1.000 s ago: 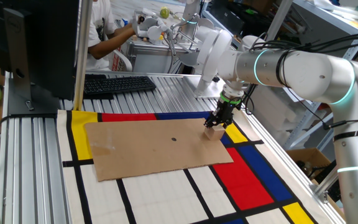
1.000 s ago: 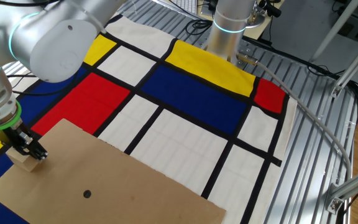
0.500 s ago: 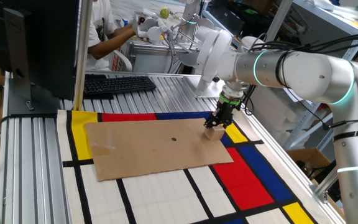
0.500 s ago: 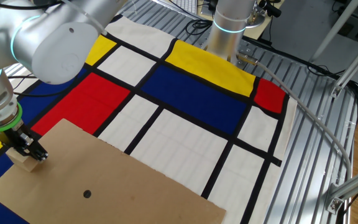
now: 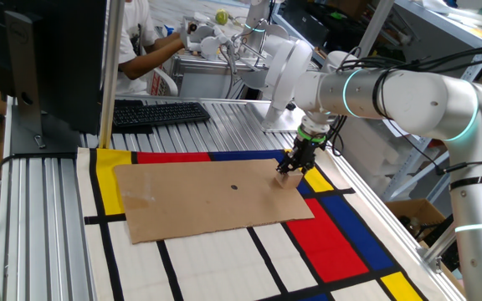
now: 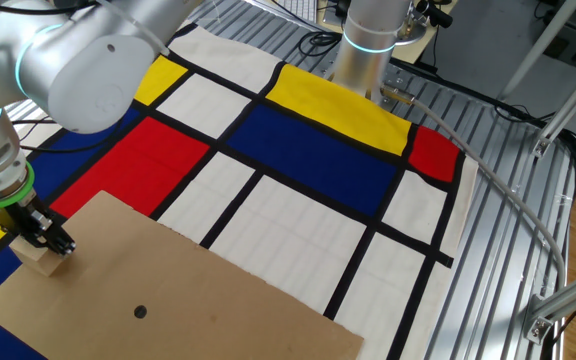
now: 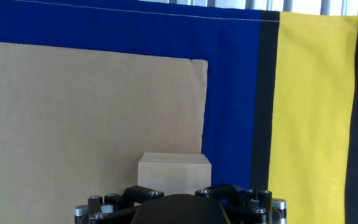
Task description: Grab the block and place it at the designated location
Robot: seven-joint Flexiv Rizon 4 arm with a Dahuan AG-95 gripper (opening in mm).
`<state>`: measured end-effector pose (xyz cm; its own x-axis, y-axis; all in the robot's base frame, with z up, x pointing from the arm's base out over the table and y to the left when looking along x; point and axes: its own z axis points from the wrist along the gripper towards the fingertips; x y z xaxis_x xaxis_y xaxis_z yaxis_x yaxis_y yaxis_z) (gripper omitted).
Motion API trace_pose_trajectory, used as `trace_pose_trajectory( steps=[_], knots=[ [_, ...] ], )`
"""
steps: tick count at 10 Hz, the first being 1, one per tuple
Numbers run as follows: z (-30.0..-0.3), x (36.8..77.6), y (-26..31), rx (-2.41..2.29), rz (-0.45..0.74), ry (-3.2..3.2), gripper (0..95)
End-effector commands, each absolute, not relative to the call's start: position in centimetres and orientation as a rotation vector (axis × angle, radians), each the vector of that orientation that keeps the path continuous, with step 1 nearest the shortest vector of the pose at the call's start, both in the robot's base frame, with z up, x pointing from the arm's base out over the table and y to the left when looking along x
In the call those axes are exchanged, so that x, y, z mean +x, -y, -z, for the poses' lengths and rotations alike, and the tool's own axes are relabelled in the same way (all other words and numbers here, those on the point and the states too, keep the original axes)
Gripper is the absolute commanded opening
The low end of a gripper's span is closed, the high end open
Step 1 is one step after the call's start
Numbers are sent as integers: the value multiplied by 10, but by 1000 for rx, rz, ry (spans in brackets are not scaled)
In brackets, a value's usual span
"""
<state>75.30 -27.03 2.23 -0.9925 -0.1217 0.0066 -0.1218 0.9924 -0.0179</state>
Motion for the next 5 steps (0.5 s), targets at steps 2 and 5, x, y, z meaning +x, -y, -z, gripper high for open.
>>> trace_pose_trajectory(
  steps=[2,5],
  knots=[
    [-22,753,271,191,-30,3130,950],
    [-22,753,271,191,-19,3130,760]
  ],
)
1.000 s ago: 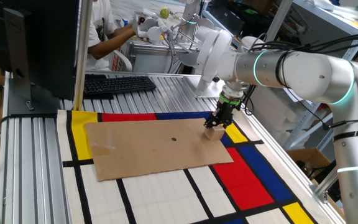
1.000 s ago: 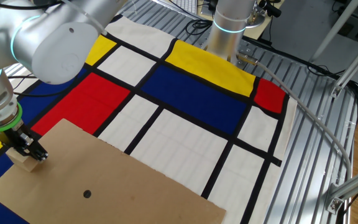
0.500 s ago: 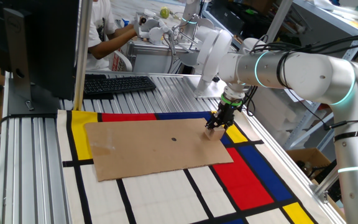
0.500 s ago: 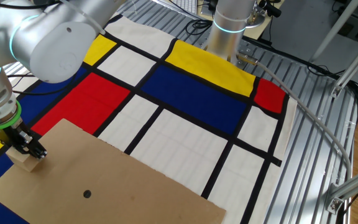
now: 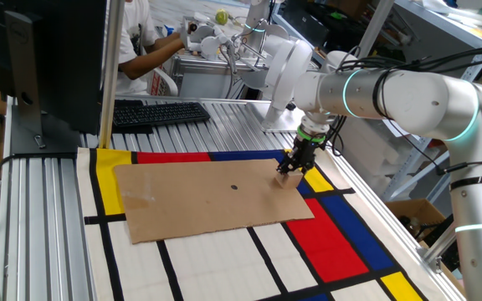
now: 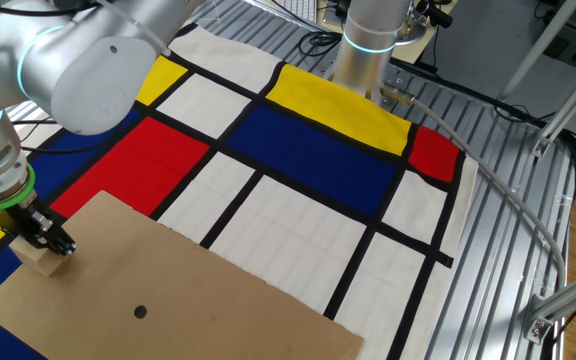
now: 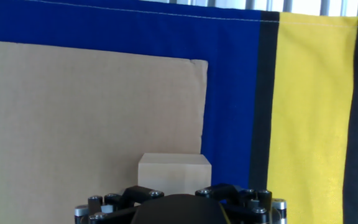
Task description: Grab the block and place it at the designated location
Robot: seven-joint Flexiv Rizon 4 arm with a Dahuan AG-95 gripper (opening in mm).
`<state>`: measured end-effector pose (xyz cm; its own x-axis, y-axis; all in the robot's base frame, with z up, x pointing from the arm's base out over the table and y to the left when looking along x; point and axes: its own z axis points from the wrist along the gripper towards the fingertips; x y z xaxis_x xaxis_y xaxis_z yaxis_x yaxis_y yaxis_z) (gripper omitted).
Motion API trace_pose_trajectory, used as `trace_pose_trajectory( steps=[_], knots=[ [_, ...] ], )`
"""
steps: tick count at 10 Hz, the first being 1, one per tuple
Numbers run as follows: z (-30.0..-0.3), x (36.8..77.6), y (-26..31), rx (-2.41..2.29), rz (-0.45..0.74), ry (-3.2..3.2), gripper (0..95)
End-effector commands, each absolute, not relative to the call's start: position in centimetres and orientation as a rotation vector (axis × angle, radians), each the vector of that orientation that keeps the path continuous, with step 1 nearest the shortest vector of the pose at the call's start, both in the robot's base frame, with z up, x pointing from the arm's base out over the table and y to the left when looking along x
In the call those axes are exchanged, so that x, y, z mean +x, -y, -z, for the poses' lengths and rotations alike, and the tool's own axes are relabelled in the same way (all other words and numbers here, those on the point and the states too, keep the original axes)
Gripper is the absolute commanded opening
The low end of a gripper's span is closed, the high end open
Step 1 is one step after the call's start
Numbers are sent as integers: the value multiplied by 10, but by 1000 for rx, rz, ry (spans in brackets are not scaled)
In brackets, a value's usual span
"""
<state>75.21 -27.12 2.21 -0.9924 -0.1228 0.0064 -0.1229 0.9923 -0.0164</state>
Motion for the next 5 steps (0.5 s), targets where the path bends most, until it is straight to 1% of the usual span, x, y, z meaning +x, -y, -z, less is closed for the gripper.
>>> trace_pose_trajectory(
  steps=[1,5],
  knots=[
    [-21,753,271,190,-13,3131,760],
    [-21,753,271,202,-16,3129,760]
  ],
)
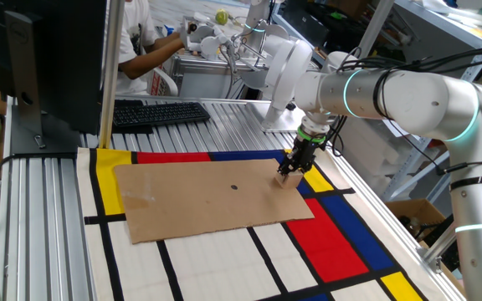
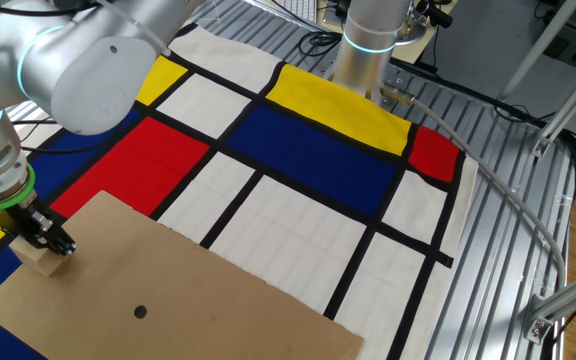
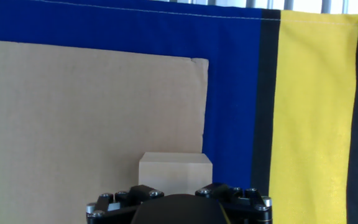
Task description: Grab the block and place it at the designated location
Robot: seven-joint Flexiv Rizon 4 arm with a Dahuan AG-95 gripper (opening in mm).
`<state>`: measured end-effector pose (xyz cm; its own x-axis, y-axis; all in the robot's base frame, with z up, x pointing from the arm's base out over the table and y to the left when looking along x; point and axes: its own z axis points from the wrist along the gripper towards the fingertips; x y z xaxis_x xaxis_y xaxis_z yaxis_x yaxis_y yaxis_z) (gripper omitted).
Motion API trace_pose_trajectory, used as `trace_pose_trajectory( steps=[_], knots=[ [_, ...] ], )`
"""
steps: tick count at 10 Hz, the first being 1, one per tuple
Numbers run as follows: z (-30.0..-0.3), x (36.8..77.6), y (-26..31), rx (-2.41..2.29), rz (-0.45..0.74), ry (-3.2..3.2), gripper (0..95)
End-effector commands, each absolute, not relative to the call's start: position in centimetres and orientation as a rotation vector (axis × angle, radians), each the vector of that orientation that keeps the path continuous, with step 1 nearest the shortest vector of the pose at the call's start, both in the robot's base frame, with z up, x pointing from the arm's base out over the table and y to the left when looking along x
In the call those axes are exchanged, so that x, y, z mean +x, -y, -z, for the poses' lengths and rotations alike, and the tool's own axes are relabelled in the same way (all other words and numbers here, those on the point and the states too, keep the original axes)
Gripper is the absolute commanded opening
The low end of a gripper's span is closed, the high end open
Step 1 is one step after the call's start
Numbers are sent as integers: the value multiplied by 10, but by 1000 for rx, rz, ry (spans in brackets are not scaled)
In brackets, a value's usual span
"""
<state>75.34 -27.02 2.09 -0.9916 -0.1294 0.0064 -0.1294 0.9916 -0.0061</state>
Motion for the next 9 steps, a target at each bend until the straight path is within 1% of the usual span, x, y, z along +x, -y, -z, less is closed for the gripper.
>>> trace_pose_trajectory(
  steps=[1,3,4,6,7,8,9],
  knots=[
    [-21,753,270,204,-15,3129,570],
    [-21,753,270,201,-17,3128,570],
    [-21,753,270,202,-14,3126,380],
    [-21,753,270,206,2,3125,380],
    [-21,753,270,208,-2,3124,190],
    [-21,753,270,207,2,3125,190],
    [-21,753,270,208,6,3123,0]
  ],
)
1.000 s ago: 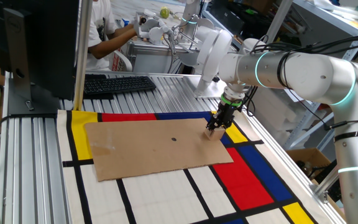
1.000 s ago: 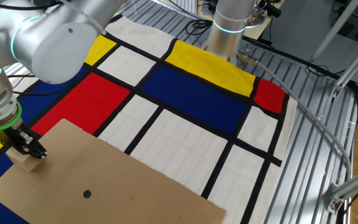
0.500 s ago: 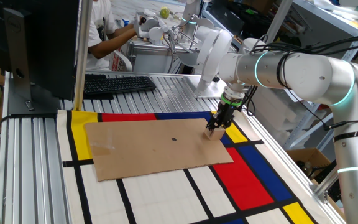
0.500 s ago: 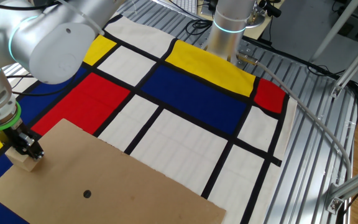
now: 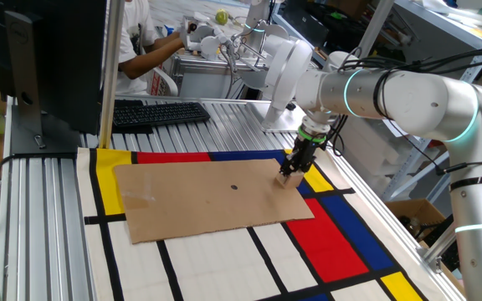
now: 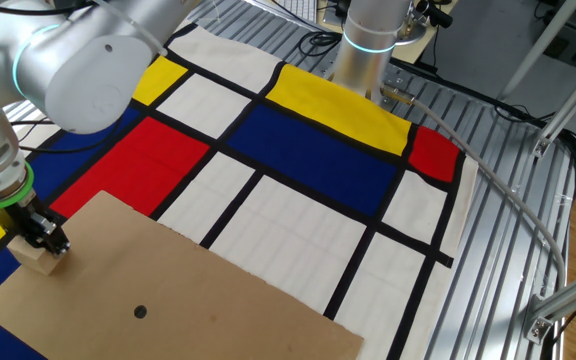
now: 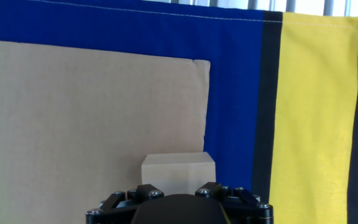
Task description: Grab the block and place it at the designated location
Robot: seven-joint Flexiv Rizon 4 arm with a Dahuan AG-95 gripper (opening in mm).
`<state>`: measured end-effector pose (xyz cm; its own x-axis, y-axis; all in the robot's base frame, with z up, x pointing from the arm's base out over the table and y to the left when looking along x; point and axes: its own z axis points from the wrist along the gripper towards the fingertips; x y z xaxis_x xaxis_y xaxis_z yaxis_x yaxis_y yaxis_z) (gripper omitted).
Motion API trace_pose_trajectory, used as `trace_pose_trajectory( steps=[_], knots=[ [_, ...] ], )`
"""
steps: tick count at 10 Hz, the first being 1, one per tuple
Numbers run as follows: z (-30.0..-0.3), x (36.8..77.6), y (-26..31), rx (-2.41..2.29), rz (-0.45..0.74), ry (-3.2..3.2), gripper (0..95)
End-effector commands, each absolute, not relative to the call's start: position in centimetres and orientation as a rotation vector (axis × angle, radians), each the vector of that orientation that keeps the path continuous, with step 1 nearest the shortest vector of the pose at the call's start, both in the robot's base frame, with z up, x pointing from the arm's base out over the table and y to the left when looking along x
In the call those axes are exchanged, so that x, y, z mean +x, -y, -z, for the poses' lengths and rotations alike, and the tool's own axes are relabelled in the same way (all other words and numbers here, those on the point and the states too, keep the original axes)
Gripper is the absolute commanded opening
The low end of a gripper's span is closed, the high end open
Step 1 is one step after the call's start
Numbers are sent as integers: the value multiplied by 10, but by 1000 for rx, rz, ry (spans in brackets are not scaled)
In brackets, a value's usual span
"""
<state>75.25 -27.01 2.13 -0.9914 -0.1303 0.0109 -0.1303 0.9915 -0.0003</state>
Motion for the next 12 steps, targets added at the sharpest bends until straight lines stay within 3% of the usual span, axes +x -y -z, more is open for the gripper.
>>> trace_pose_trajectory(
  steps=[1,12],
  knots=[
    [-21,753,270,209,14,3119,0],
    [-42,754,267,188,23,3118,0]
  ],
)
